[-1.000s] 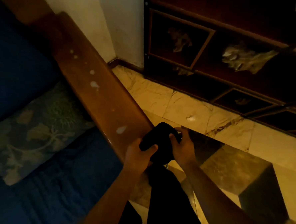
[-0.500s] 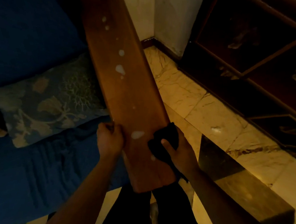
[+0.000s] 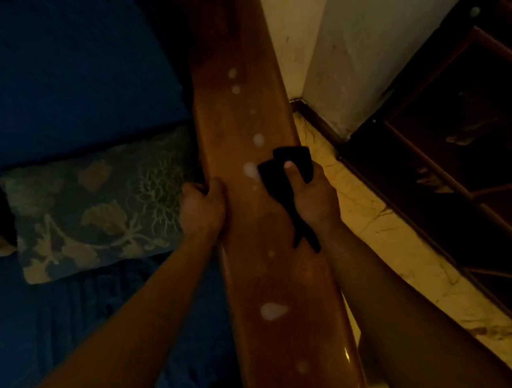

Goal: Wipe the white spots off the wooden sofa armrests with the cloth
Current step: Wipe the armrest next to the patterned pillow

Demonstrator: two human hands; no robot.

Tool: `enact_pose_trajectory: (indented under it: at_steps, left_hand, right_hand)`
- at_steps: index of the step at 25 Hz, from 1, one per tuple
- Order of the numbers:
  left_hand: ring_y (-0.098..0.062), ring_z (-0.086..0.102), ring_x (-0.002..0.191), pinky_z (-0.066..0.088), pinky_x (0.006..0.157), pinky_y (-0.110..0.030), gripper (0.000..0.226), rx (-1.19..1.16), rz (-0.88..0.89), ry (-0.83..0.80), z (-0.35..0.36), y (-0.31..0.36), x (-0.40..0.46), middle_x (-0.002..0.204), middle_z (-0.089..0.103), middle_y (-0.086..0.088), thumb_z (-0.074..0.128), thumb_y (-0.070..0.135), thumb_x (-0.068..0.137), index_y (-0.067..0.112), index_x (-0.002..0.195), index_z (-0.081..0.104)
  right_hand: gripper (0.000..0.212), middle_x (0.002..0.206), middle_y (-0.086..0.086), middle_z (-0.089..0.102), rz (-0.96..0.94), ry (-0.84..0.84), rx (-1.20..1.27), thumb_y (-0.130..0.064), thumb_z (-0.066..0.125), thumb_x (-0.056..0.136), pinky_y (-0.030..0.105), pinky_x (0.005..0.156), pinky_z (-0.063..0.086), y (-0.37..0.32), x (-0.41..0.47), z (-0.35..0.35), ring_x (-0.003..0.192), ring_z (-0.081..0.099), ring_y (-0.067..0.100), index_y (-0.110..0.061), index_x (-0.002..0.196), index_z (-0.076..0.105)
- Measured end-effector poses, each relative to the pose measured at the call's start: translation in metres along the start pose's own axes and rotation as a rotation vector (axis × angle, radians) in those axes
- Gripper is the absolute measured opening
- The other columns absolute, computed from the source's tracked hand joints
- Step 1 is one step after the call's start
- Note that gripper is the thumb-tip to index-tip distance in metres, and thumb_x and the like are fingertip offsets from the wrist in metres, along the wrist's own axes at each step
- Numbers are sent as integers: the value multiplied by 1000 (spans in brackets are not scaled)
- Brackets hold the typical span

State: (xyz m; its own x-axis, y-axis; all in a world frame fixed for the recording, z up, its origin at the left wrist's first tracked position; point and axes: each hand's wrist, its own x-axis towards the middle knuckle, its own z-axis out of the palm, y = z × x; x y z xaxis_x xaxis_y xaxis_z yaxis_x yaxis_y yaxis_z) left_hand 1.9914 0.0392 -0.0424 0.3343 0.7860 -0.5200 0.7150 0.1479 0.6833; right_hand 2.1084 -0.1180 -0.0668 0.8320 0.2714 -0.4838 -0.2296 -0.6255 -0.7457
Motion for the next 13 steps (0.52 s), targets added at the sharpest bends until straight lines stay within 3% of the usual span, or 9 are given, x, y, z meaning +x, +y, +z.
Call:
enact_pose_trajectory:
  at_steps: [3,5,7,10,12,13]
  left_hand:
    - [-28,61,108,50,93,-40,51,-10,-2,56,5,39,48,124,63,-12,49,50,101,7,128,53]
    - [-30,60,113,47,99,-41,56,-17,-12,71,9,60,78,133,61,-16,43,50,103,5,136,51]
    - [-35,56,125,43,109,-43,61,-47,-17,80,15,73,99,145,55,-21,38,50,105,5,147,42]
    - [-37,50,136,38,116,-48,69,-67,-4,84,26,84,119,155,46,-22,33,51,106,9,160,23]
    - [-38,50,136,37,117,-48,71,-58,28,104,30,81,122,155,47,-23,34,51,106,9,161,19]
    - [-39,53,133,38,117,-49,69,-73,50,115,31,79,121,151,51,-23,34,52,104,9,158,26]
  right_hand:
    - [63,134,-7,66,-83,32,11,-67,49,98,28,84,44,-19,16,1,121,63,17,-32,151,44]
    - [51,128,-32,63,-226,-1,68,-56,55,101,12,85,46,-19,-1,-4,117,60,-10,-49,150,39]
    - [58,125,-42,58,-252,-23,38,-57,56,100,4,82,46,-17,-13,-6,113,56,-20,-58,151,29]
    - [50,118,-34,64,-155,-35,16,-71,54,93,9,78,47,-51,33,0,103,61,-14,-62,140,39]
    - [42,108,-16,68,-112,-35,-2,-63,50,99,21,74,50,-84,97,11,92,64,0,-37,131,59]
    - [40,97,-8,69,-133,-27,-32,-59,46,103,25,70,50,-107,133,16,84,64,5,-27,115,67]
